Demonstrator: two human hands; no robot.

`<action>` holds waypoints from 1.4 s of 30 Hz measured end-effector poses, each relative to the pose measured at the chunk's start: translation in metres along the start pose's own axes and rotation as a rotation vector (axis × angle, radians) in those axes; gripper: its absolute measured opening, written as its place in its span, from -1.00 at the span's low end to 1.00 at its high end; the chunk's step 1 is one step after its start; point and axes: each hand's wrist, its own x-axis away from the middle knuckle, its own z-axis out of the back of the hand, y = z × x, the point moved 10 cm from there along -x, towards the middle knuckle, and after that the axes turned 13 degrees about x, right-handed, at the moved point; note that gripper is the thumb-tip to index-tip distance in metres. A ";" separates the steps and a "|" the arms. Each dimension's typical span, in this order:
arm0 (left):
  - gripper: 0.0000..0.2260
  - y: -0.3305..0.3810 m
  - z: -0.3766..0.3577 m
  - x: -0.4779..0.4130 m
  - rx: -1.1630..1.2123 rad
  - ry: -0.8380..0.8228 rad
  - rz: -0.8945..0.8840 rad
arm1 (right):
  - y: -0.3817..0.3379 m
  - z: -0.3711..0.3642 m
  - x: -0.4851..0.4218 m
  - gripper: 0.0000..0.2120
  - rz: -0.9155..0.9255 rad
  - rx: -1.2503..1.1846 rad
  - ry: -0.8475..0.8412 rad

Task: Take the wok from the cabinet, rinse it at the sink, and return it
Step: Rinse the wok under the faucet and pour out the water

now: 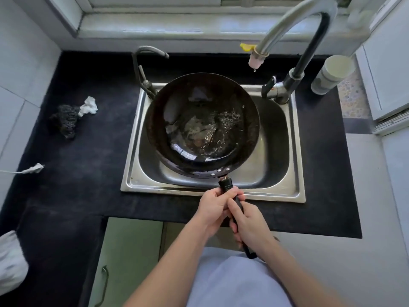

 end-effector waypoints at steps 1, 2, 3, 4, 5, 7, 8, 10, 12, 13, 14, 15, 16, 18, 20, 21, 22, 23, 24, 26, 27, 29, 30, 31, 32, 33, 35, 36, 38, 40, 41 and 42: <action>-0.85 0.000 0.003 0.001 -0.006 0.007 -0.004 | 0.000 -0.002 0.000 -0.60 -0.003 0.009 -0.009; -0.84 0.000 0.006 0.002 -0.010 0.015 -0.007 | 0.000 -0.005 0.001 -0.59 -0.006 0.022 -0.014; -0.84 -0.002 0.010 0.004 -0.013 0.024 -0.007 | 0.002 -0.007 0.002 -0.59 -0.012 0.027 -0.021; -0.83 -0.005 0.013 0.004 -0.014 0.034 -0.005 | 0.004 -0.009 0.003 -0.60 -0.022 0.020 -0.029; -0.84 -0.008 0.015 0.004 -0.015 0.041 -0.001 | 0.008 -0.010 0.004 -0.60 -0.035 0.005 -0.036; -0.84 -0.016 0.016 0.003 -0.018 0.047 0.007 | 0.014 -0.010 0.007 -0.60 -0.055 -0.012 -0.043; -0.84 -0.020 0.015 0.002 -0.015 0.044 0.015 | 0.017 -0.008 0.009 -0.59 -0.058 -0.007 -0.040; -0.84 -0.027 0.009 -0.002 -0.010 0.035 0.037 | 0.022 -0.001 0.011 -0.56 -0.058 0.017 -0.024; -0.85 -0.032 0.001 -0.005 -0.012 0.019 0.054 | 0.026 0.007 0.012 -0.55 -0.067 0.015 -0.004; -0.85 -0.033 -0.003 -0.007 -0.018 0.011 0.060 | 0.028 0.011 0.012 -0.57 -0.072 0.007 0.007; -0.85 -0.034 -0.008 -0.009 -0.028 0.006 0.064 | 0.029 0.015 0.011 -0.58 -0.076 -0.002 0.016; -0.86 -0.033 -0.012 -0.010 -0.039 0.002 0.066 | 0.029 0.018 0.011 -0.59 -0.078 -0.010 0.025; -0.87 -0.032 -0.016 -0.011 -0.048 0.000 0.066 | 0.029 0.021 0.009 -0.59 -0.080 -0.016 0.034; -0.87 -0.028 -0.022 -0.012 -0.058 -0.002 0.061 | 0.028 0.025 0.006 -0.58 -0.078 -0.017 0.043; -0.86 -0.024 -0.024 -0.012 -0.057 -0.004 0.053 | 0.024 0.026 0.003 -0.58 -0.068 -0.009 0.029; -0.85 -0.022 -0.023 -0.011 -0.054 -0.004 0.045 | 0.022 0.025 0.001 -0.58 -0.063 -0.004 0.018; -0.85 -0.020 -0.021 -0.011 -0.049 0.000 0.033 | 0.020 0.024 0.000 -0.59 -0.059 0.001 0.006; -0.85 -0.018 -0.018 -0.011 -0.046 0.005 0.020 | 0.018 0.023 -0.001 -0.60 -0.055 0.004 -0.004; -0.85 -0.016 -0.014 -0.012 -0.044 0.010 0.008 | 0.016 0.020 -0.002 -0.60 -0.051 0.005 -0.014; -0.85 -0.014 -0.008 -0.013 -0.039 0.024 -0.008 | 0.012 0.015 -0.003 -0.59 -0.043 0.007 -0.031; -0.84 -0.014 -0.005 -0.013 -0.036 0.030 -0.010 | 0.011 0.012 -0.003 -0.59 -0.040 0.007 -0.037; -0.82 -0.014 0.000 -0.012 -0.036 0.036 -0.013 | 0.010 0.008 -0.002 -0.59 -0.033 0.013 -0.042; -0.81 -0.014 0.002 -0.011 -0.037 0.039 -0.013 | 0.010 0.007 -0.002 -0.59 -0.032 0.015 -0.044; -0.81 -0.015 0.004 -0.010 -0.040 0.043 -0.012 | 0.011 0.006 -0.001 -0.59 -0.034 0.011 -0.047; -0.81 -0.016 0.005 -0.009 -0.043 0.047 -0.009 | 0.013 0.005 0.001 -0.60 -0.040 -0.002 -0.051; -0.82 -0.018 0.006 -0.009 -0.044 0.050 -0.006 | 0.015 0.004 0.002 -0.60 -0.048 -0.018 -0.056; -0.85 -0.022 0.006 -0.008 -0.049 0.047 -0.001 | 0.019 0.003 0.005 -0.62 -0.060 -0.040 -0.059; -0.86 -0.024 0.005 -0.008 -0.053 0.043 0.006 | 0.020 0.003 0.007 -0.62 -0.064 -0.045 -0.056; -0.87 -0.027 0.002 -0.009 -0.056 0.036 0.021 | 0.023 0.007 0.008 -0.62 -0.069 -0.037 -0.042; -0.86 -0.030 -0.003 -0.010 -0.060 0.030 0.038 | 0.024 0.012 0.009 -0.61 -0.070 -0.028 -0.023; -0.86 -0.030 -0.005 -0.011 -0.062 0.028 0.043 | 0.024 0.014 0.008 -0.61 -0.072 -0.027 -0.015; -0.86 -0.030 -0.007 -0.013 -0.065 0.023 0.047 | 0.023 0.016 0.008 -0.61 -0.074 -0.027 -0.008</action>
